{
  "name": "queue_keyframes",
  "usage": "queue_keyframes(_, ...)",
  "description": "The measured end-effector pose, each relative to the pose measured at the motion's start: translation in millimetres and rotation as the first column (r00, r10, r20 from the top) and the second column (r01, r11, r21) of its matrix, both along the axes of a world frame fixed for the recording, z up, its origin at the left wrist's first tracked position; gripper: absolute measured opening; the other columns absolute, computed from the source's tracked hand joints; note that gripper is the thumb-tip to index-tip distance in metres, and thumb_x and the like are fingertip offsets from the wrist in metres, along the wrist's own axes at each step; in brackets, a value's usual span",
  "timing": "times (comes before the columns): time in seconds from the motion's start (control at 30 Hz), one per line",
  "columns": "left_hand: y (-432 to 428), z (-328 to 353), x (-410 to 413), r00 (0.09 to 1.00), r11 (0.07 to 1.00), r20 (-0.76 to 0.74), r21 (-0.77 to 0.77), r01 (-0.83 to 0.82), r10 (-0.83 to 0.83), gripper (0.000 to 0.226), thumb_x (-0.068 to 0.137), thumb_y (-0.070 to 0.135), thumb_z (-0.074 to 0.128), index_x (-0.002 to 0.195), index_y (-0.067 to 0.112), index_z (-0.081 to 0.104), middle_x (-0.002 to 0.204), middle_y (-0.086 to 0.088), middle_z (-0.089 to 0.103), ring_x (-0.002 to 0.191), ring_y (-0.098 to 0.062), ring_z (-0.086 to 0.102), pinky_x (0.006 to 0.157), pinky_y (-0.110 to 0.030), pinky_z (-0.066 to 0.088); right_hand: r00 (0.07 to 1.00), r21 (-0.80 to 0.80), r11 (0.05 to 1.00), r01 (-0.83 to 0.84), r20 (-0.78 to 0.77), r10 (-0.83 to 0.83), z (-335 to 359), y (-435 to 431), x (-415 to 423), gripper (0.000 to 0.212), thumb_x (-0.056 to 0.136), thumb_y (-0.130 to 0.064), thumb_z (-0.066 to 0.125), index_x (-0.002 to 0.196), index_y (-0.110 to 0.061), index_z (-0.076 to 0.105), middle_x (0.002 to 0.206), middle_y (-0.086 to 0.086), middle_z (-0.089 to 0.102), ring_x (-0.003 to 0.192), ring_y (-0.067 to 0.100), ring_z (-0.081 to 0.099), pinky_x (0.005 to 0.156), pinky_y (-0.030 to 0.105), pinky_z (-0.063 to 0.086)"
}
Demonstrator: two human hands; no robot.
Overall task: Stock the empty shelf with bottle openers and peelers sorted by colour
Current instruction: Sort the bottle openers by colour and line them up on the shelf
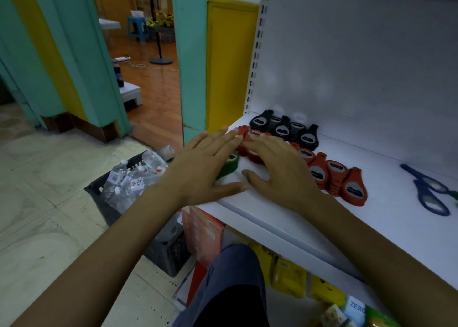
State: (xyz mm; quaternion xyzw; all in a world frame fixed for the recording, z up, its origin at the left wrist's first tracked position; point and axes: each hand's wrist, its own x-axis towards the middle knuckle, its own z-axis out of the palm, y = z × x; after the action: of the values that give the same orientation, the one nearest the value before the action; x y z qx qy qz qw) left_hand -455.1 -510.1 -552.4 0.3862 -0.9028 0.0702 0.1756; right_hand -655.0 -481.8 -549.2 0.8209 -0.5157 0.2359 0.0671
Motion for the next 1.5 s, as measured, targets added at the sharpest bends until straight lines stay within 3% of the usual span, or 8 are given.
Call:
queue_keyframes(0.3, 29, 7, -155, 0.897, 0.903, -0.132, 0.033, 0.429, -0.422, 0.082, 0.084, 0.065, 0.042, 0.146, 0.014, 0.029, 0.153, -0.002, 0.028, 0.143, -0.016, 0.021, 0.117, -0.039, 0.019, 0.845, 0.048, 0.847, 0.529, 0.060, -0.531, 4, 107, -141, 0.057, 0.084, -0.039, 0.067, 0.135, -0.018, 0.051, 0.143, 0.006, 0.047, 0.133, 0.026, 0.041, 0.110, 0.033, 0.024)
queue_keyframes(0.67, 110, -21, -297, 0.685, 0.632, -0.237, 0.267, 0.728, -0.689, 0.069, 0.092, 0.056, 0.037, 0.150, 0.024, 0.017, 0.156, 0.008, 0.018, 0.143, -0.005, 0.011, 0.110, -0.019, 0.010, 0.211, 0.249, 0.198, 0.948, -0.025, -0.977, -26, 237, -231, 0.058, 0.088, -0.060, 0.046, 0.131, -0.021, 0.048, 0.140, 0.007, 0.044, 0.128, 0.028, 0.041, 0.104, 0.040, 0.034)
queue_keyframes(0.93, 115, -33, -313, 0.671, 0.582, -0.371, 0.333, 0.742, -0.643, 0.051, 0.095, 0.041, 0.048, 0.140, 0.020, 0.041, 0.147, 0.005, 0.039, 0.134, -0.011, 0.032, 0.109, -0.022, 0.021, 0.182, 0.175, 0.197, 0.965, 0.096, -0.979, -26, 238, -225, 0.028, 0.088, -0.046, 0.057, 0.100, -0.024, 0.070, 0.114, 0.004, 0.054, 0.108, 0.027, 0.048, 0.083, 0.034, 0.038)
queue_keyframes(1.1, 125, -33, -326, 0.675, 0.526, -0.552, 0.431, 0.734, -0.490, 0.033, 0.093, 0.032, 0.054, 0.123, 0.018, 0.058, 0.123, 0.001, 0.059, 0.110, -0.013, 0.055, 0.096, -0.033, 0.045, 0.254, -0.015, 0.256, 0.967, -0.059, -0.965, -27, 235, -226, 0.030, 0.097, -0.033, 0.044, 0.101, -0.015, 0.068, 0.109, 0.004, 0.056, 0.101, 0.024, 0.051, 0.078, 0.034, 0.038)
queue_keyframes(1.23, 122, -28, -335, 0.694, 0.333, -0.695, 0.620, 0.711, -0.189, 0.021, 0.096, 0.032, 0.047, 0.104, 0.020, 0.062, 0.103, -0.004, 0.071, 0.076, -0.010, 0.068, 0.071, -0.022, 0.052, 0.237, -0.045, 0.234, 0.971, 0.267, -0.934, -18, 228, -221, 0.026, 0.100, -0.025, 0.042, 0.095, -0.008, 0.061, 0.099, 0.009, 0.060, 0.080, 0.029, 0.058, 0.060, 0.031, 0.036)
queue_keyframes(1.3, 122, -19, -344, 0.740, 0.203, -0.671, 0.720, 0.663, -0.037, 0.037, 0.094, 0.049, 0.043, 0.101, 0.018, 0.063, 0.091, -0.002, 0.072, 0.069, -0.015, 0.070, 0.057, -0.022, 0.052, 0.360, -0.091, 0.351, 0.932, 0.351, -0.864, -12, 222, -210, 0.016, 0.094, -0.017, 0.051, 0.087, -0.008, 0.062, 0.087, 0.010, 0.062, 0.070, 0.029, 0.059, 0.056, 0.032, 0.040)
queue_keyframes(1.4, 123, -10, -361, 0.786, 0.120, -0.618, 0.781, 0.612, 0.010, 0.041, 0.091, 0.053, 0.047, 0.094, 0.016, 0.064, 0.084, -0.007, 0.071, 0.073, -0.022, 0.070, 0.055, -0.031, 0.056, 0.604, -0.072, 0.600, 0.797, 0.129, -0.786, -20, 215, -198, 0.009, 0.083, -0.010, 0.062, 0.089, -0.007, 0.068, 0.086, 0.011, 0.066, 0.073, 0.029, 0.062, 0.053, 0.035, 0.047)
queue_keyframes(1.5, 123, -16, -367, 0.778, 0.193, -0.628, 0.766, 0.613, 0.020, 0.017, 0.097, 0.025, 0.048, 0.088, 0.017, 0.060, 0.084, -0.007, 0.069, 0.064, -0.017, 0.068, 0.048, -0.025, 0.052, 0.580, -0.007, 0.595, 0.803, 0.237, -0.779, -20, 224, -210, 0.014, 0.088, -0.017, 0.058, 0.090, -0.011, 0.071, 0.090, 0.006, 0.067, 0.083, 0.024, 0.060, 0.064, 0.036, 0.049)
